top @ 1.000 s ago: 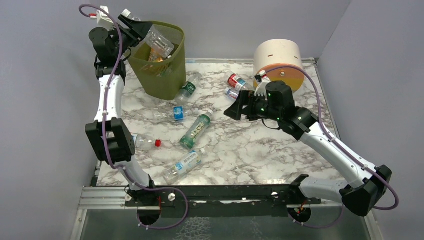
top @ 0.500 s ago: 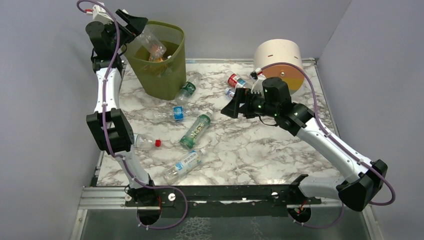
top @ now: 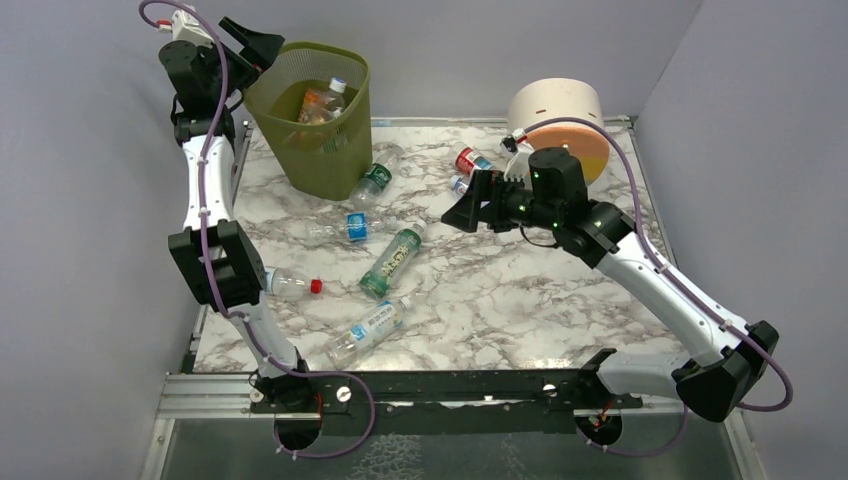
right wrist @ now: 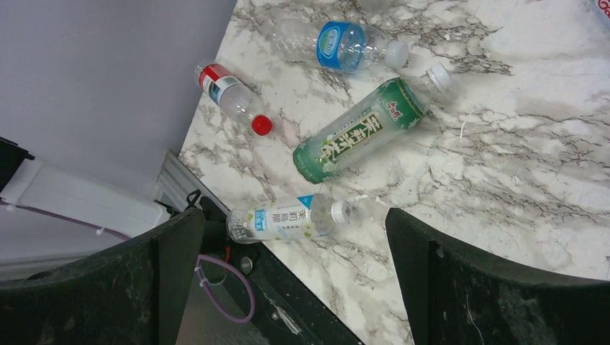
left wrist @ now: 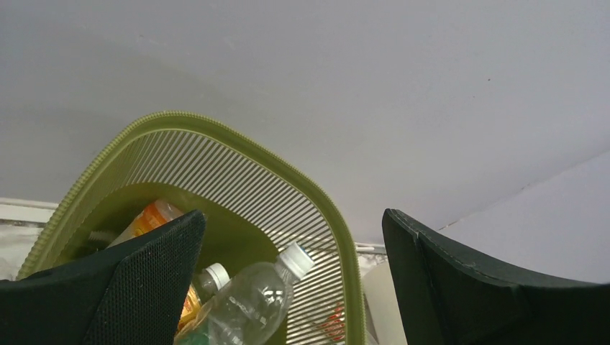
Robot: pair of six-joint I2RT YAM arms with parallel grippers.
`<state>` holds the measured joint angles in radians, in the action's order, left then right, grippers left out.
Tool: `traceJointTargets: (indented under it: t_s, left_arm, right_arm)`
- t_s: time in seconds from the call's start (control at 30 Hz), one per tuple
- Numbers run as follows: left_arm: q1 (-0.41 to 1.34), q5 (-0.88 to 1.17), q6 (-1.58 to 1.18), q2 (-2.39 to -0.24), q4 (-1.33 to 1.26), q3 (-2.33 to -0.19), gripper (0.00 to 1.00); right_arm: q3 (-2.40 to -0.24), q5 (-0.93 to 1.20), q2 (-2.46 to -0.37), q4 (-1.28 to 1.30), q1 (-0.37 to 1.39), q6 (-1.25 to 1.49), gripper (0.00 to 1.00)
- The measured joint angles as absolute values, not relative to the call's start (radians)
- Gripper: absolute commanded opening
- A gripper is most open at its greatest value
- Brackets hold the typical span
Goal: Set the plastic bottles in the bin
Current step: Place the plastic bottle in the trash bin, then pick up the plastic bottle at the center of the board.
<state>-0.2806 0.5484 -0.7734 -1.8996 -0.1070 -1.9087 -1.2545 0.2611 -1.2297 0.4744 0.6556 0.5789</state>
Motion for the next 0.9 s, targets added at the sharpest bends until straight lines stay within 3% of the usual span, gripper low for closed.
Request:
traceJointTargets:
  t_s: [0.27, 0.6, 0.9]
  left_arm:
    - [-0.280, 0.553, -0.779, -1.774, -0.050, -1.850, 0.99]
    - [-0.270, 0.622, -0.820, -1.454, -0.043, -1.599, 0.99]
    - [-0.191, 0.675, -0.825, -1.263, -0.010, -1.374, 0.99]
  right_arm:
    - [-1.301, 0.275, -1.259, 0.517, 0.656, 0.565, 1.00]
    - [-1.520, 0.208, -1.427, 0.624, 0.655, 0.482, 0.99]
    - [-1.517, 0.113, -1.612, 0.590, 0.559, 0.424, 0.99]
